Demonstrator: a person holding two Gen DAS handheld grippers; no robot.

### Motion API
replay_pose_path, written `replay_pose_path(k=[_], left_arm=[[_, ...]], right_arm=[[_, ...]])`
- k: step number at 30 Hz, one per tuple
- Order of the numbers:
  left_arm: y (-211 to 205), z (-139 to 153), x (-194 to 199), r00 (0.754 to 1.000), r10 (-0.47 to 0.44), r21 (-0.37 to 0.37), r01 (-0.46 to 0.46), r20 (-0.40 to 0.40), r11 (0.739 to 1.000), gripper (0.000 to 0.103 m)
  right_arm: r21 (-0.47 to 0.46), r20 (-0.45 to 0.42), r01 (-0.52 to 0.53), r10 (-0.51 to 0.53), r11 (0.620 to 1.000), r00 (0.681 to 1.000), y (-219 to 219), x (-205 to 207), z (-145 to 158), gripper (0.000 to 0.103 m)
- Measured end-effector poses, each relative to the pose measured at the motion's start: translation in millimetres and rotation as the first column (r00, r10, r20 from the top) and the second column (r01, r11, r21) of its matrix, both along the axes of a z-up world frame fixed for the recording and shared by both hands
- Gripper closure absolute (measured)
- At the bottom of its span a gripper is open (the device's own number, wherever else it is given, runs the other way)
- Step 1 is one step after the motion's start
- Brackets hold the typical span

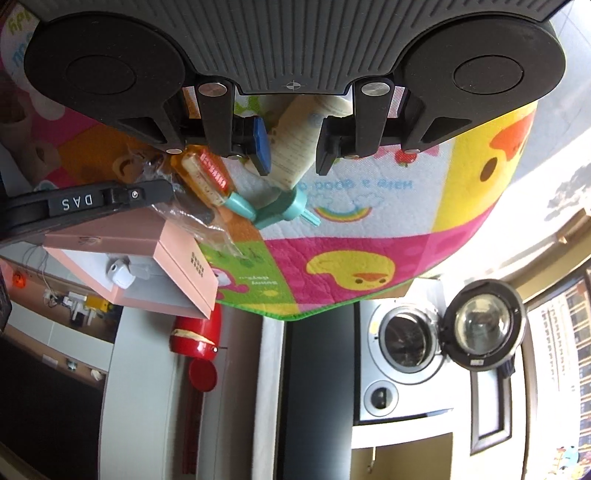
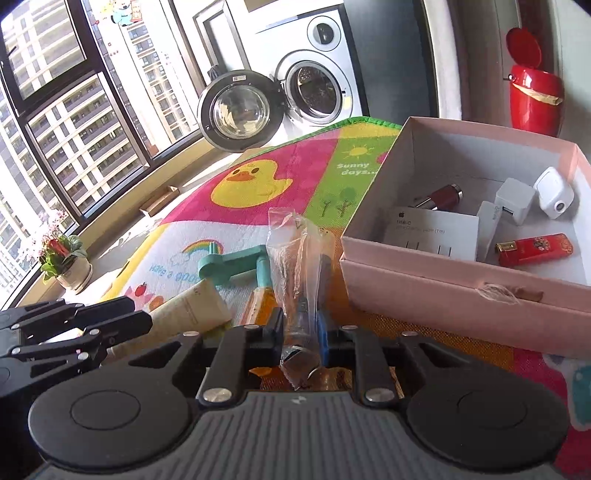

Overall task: Organize rigid objects
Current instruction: 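Grasp the clear bag with black cable using the right tool while the left tool approaches the yellow bottle, then grasp the yellow liquid bottle with the left tool while the right tool holds the bag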

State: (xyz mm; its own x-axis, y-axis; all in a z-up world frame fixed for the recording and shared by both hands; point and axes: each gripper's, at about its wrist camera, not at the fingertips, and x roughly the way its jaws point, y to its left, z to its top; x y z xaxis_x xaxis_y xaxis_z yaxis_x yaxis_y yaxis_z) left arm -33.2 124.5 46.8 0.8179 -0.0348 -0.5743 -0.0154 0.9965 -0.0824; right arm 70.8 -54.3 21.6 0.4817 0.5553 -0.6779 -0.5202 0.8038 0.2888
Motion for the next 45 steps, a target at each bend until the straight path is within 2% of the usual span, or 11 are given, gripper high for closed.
replay_pose_path(k=[4, 8, 13, 14, 16, 18, 27, 34, 38, 41, 45], left_arm=[[-15.6, 2.5, 8.6, 0.996, -0.089, -0.117, 0.087, -0.007, 0.989, 0.073], [-37.7, -6.2, 28.3, 0.997, -0.063, -0.073, 0.059, -0.046, 0.996, 0.073], [-47.8, -17.4, 50.2, 0.996, -0.007, -0.024, 0.005, -0.086, 1.0, 0.072], [-49.4, -17.9, 51.6, 0.996, -0.007, -0.016, 0.006, -0.086, 1.0, 0.072], [-51.6, -18.6, 53.5, 0.996, -0.011, 0.001, 0.011, -0.086, 1.0, 0.072], [-52.6, -20.7, 52.3, 0.996, -0.018, 0.022, 0.019, -0.082, 1.0, 0.072], [-52.3, -35.3, 38.8, 0.988, -0.104, 0.002, 0.105, -0.116, 0.994, 0.071], [-50.8, -38.5, 47.7, 0.988, -0.105, -0.078, 0.096, -0.112, 0.992, 0.071], [-55.3, -38.7, 48.3, 0.985, -0.127, -0.041, 0.123, -0.118, 0.992, 0.071], [-52.1, -38.5, 49.3, 0.984, -0.127, -0.061, 0.12, -0.123, 0.991, 0.07], [-52.8, -38.5, 45.0, 0.986, -0.126, -0.055, 0.121, -0.112, 0.991, 0.07]], right_arm=[[-0.024, 0.013, -0.047, 0.047, 0.999, 0.999, -23.2, -38.2, 1.2, 0.086], [-0.076, 0.061, -0.064, 0.069, 0.995, 0.996, -46.8, -77.7, 4.6, 0.086], [-0.158, 0.188, 0.029, 0.001, 0.987, 0.982, -71.6, -108.6, 9.8, 0.085], [-0.161, 0.199, 0.043, -0.01, 0.986, 0.98, -75.1, -110.5, 10.4, 0.082], [-0.16, 0.204, 0.061, -0.028, 0.985, 0.979, -80.4, -111.3, 10.0, 0.046], [-0.151, 0.204, 0.085, -0.053, 0.985, 0.978, -85.5, -108.3, 6.2, 0.029], [-0.103, 0.117, 0.081, -0.069, 0.991, 0.991, -79.7, -98.7, -11.7, 0.019], [-0.04, 0.052, 0.107, -0.105, 0.993, 0.993, -75.5, -86.2, -19.3, 0.007], [-0.097, 0.081, 0.103, -0.095, 0.99, 0.992, -62.4, -81.2, -19.7, 0.014], [-0.186, 0.151, 0.072, -0.043, 0.98, 0.988, -46.6, -80.5, -20.6, 0.036], [-0.237, 0.169, 0.001, 0.04, 0.972, 0.985, -33.9, -82.4, -15.4, 0.08]])
